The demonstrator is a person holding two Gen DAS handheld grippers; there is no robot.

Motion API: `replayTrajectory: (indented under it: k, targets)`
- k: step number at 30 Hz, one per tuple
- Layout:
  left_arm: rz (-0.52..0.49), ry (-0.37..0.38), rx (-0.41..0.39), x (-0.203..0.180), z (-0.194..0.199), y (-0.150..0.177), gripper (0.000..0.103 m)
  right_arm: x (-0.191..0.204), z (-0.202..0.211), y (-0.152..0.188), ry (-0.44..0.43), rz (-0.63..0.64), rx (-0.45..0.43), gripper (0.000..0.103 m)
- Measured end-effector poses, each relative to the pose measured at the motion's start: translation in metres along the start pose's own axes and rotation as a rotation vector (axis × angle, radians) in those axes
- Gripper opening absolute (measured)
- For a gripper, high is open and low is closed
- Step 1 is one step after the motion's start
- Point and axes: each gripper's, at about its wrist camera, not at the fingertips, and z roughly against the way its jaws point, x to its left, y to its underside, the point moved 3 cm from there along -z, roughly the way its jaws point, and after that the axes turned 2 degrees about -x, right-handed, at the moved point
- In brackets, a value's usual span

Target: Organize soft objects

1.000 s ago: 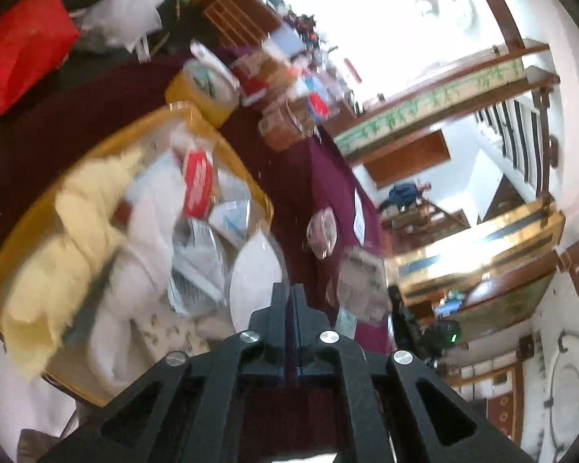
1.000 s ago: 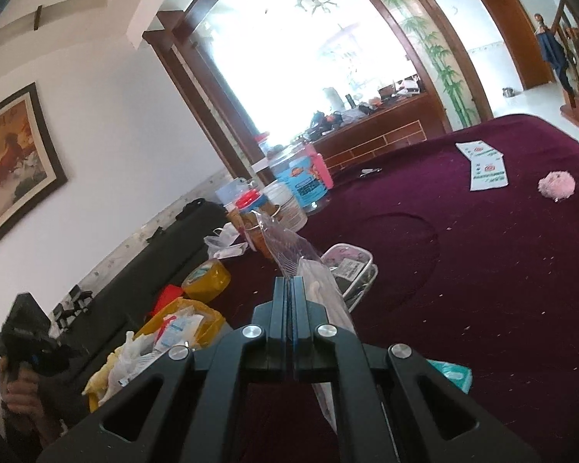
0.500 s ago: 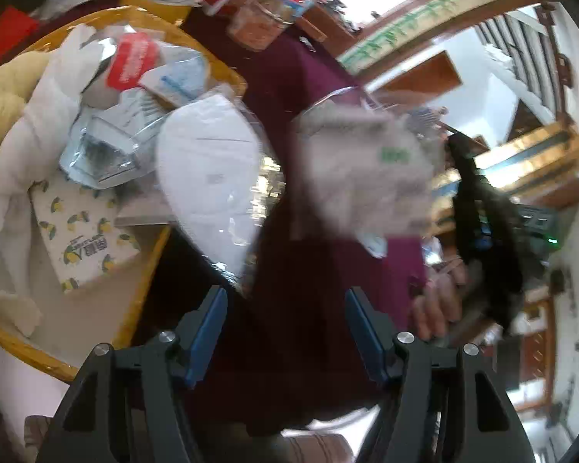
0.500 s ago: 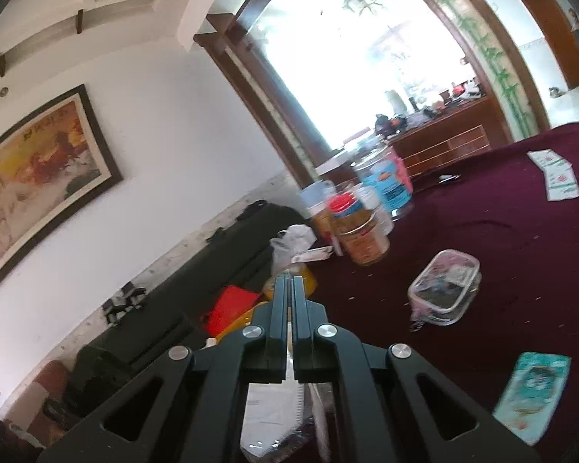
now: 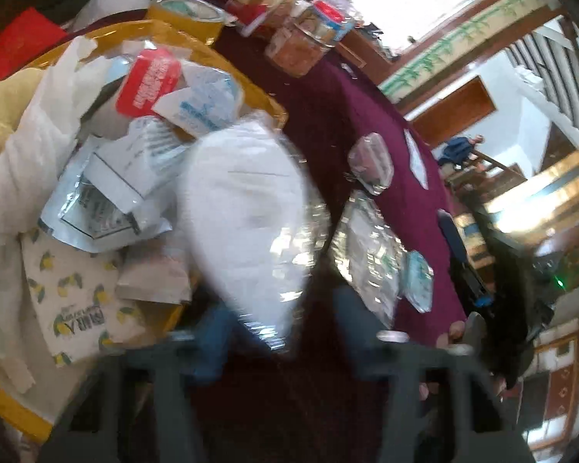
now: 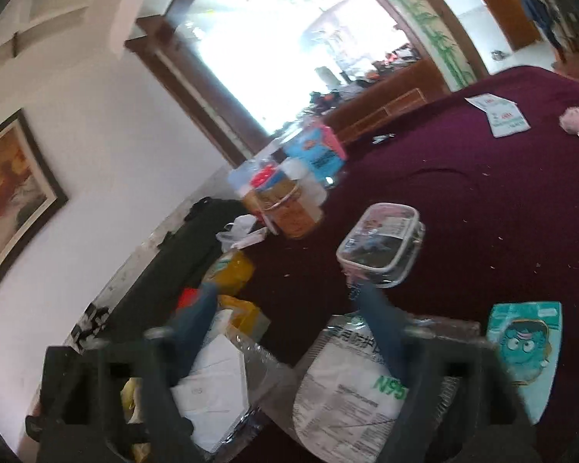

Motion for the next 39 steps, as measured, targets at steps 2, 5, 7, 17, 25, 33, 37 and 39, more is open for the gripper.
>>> replayTrajectory:
  k: [2, 5, 7, 17, 25, 33, 37, 39]
  targets:
    - [0.018, -0.006, 0.021, 0.003, -0.004, -0.001, 0.007, -0.003, -0.003, 0.001, 0.007, -0.002, 0.038, 0.079]
    - [0.03, 0.012, 0.005, 0.011, 0.005, -0.003, 0.001, -0.001, -0.007, 0.009, 0.043, 0.044, 0.158, 0.079]
    - [0.032, 0.052, -0.029, 0.017, 0.026, -0.004, 0.001, 0.0, -0.007, 0.017, 0.08, 0.089, 0.23, 0.079]
    - [0.116, 0.158, -0.172, 0.06, 0.101, -0.03, 0.001, 0.031, -0.035, 0.066, 0.16, 0.341, 0.432, 0.085]
    - [0.205, 0.179, -0.154, 0.102, 0.098, -0.042, 0.001, 0.045, -0.053, 0.101, 0.401, 0.618, 0.498, 0.084]
    - [0.226, 0.182, -0.13, 0.115, 0.09, -0.046, 0.002, 0.043, -0.054, 0.095, 0.471, 0.673, 0.477, 0.027]
    - [0.218, 0.184, -0.129, 0.117, 0.094, -0.044, 0.002, 0.055, -0.048, 0.085, 0.419, 0.661, 0.423, 0.005]
    - [0.207, 0.19, -0.121, 0.115, 0.094, -0.044, 0.002, 0.071, -0.042, 0.078, 0.349, 0.635, 0.379, 0.004]
